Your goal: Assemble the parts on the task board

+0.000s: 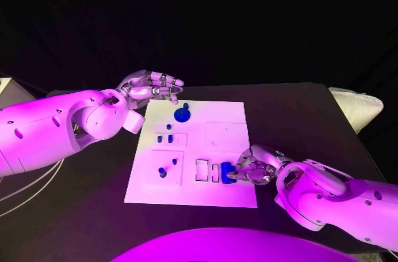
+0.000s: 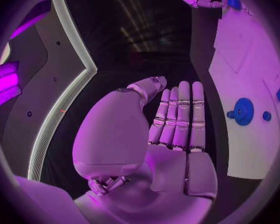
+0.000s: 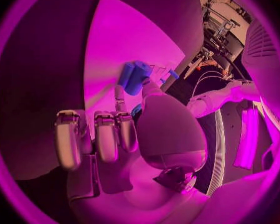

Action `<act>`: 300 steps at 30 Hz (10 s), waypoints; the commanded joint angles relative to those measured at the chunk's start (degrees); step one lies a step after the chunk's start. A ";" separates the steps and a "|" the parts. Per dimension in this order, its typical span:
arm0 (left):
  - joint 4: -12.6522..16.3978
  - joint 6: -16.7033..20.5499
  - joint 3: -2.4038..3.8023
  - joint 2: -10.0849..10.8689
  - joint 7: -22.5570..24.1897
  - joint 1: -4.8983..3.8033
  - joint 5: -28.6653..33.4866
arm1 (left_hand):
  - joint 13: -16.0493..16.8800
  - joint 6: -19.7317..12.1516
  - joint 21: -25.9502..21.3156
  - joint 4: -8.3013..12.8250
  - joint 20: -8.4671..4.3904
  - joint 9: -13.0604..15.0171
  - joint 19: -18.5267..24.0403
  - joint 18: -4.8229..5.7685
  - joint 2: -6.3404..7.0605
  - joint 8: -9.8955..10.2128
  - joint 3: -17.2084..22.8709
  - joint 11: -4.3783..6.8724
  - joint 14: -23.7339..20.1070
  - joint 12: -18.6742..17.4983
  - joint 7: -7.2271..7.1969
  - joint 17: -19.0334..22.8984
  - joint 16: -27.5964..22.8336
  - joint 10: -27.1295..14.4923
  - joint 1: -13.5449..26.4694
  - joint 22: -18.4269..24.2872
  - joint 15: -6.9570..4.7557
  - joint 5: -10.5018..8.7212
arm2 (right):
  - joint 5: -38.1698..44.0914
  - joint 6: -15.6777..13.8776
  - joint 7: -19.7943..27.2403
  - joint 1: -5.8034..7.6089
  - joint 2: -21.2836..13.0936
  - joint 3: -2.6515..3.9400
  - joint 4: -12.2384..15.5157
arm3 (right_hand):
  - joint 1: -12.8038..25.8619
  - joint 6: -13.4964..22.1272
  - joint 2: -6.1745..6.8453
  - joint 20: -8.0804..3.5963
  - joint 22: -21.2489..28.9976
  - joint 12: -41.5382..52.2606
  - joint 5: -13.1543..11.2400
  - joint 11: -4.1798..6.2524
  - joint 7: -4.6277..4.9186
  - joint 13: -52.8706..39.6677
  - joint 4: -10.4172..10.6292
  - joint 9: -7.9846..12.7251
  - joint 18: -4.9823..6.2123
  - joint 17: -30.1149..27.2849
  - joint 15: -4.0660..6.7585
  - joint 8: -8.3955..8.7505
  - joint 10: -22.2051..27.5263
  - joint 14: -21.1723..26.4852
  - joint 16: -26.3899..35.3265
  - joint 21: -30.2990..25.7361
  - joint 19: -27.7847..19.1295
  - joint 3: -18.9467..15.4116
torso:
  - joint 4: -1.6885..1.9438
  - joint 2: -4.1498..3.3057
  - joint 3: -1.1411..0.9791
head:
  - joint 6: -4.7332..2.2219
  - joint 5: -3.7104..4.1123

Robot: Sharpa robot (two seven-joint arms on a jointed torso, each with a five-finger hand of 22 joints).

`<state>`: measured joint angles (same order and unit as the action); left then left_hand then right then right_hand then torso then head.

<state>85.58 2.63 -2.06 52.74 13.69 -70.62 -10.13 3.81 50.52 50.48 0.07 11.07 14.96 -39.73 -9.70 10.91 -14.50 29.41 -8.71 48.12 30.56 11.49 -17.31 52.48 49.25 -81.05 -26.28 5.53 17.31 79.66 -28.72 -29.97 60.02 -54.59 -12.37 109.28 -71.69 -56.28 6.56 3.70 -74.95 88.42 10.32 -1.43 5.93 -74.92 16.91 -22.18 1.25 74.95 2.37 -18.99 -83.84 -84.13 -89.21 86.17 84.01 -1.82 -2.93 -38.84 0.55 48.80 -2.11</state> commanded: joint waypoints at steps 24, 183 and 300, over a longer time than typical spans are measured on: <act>0.02 -0.81 0.03 0.12 0.22 -0.02 0.39 | 0.05 0.09 -0.22 -0.28 0.35 -0.03 0.13 -0.63 -0.33 0.12 -0.02 -0.17 -0.47 -0.23 0.20 0.08 0.08 -0.03 0.17 0.06 0.09 0.09 | 7.03 -1.63 -1.30 -0.38 1.06 -0.01 0.17 | 0.60 -0.54 0.16 -0.20 -14.04 -0.14 0.24 -0.06 -0.02 -12.81 -0.11 0.06 -0.48 13.78 0.04 0.31 -4.57 -5.57 -0.25 -0.23 5.04 -0.82 | -0.16 0.03 0.04 | -0.31 -0.73; 0.00 -2.87 0.01 0.22 -2.19 -0.03 1.65 | 0.06 -0.11 -1.05 -0.66 0.45 -0.05 -0.17 -0.64 -0.44 0.31 -0.04 -0.25 -0.82 -0.36 0.29 0.11 0.27 -0.26 0.36 0.56 0.17 0.15 | -0.26 -5.56 1.42 0.19 6.07 1.73 -2.98 | -2.53 -2.44 -1.02 -0.32 -14.29 -0.82 12.91 0.47 -0.65 -12.86 -0.18 0.65 -0.66 15.05 0.38 -0.46 -4.38 -5.87 -0.79 0.89 5.18 -1.63 | -0.18 -0.04 0.11 | -0.59 -0.83; -0.10 -3.84 -0.10 0.21 -3.41 -0.04 1.47 | 0.08 -0.05 -1.65 -1.16 0.54 -0.01 -0.34 -0.66 -0.66 0.31 0.03 -0.27 -1.04 -0.40 0.28 0.13 0.39 -0.43 0.63 0.93 0.24 0.25 | -4.42 0.36 7.36 -0.13 7.96 2.11 -1.87 | -2.58 -3.51 -0.98 -1.64 -14.29 -0.45 -2.67 2.10 -2.49 -13.81 -0.30 0.05 -0.67 15.05 1.80 -8.08 -5.07 -5.87 -0.79 1.01 5.16 -1.89 | -0.36 -0.14 0.09 | -0.20 -2.13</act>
<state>85.42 -0.12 -2.18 53.05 10.06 -70.63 -8.82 3.84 50.48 48.98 -0.73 11.27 14.96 -39.93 -9.70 10.46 -14.50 29.57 -8.91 47.49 30.39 11.45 -17.28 52.48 49.05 -80.60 -25.38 5.75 17.31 76.18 -28.00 -24.37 59.99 -46.77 -10.25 107.41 -73.89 -60.01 5.50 2.46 -74.93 88.16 7.84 0.45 3.44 -74.92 16.60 -22.18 1.26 74.90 3.81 -26.84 -84.02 -83.91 -89.64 87.30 84.01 -3.81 -3.37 -38.95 0.63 48.57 -4.24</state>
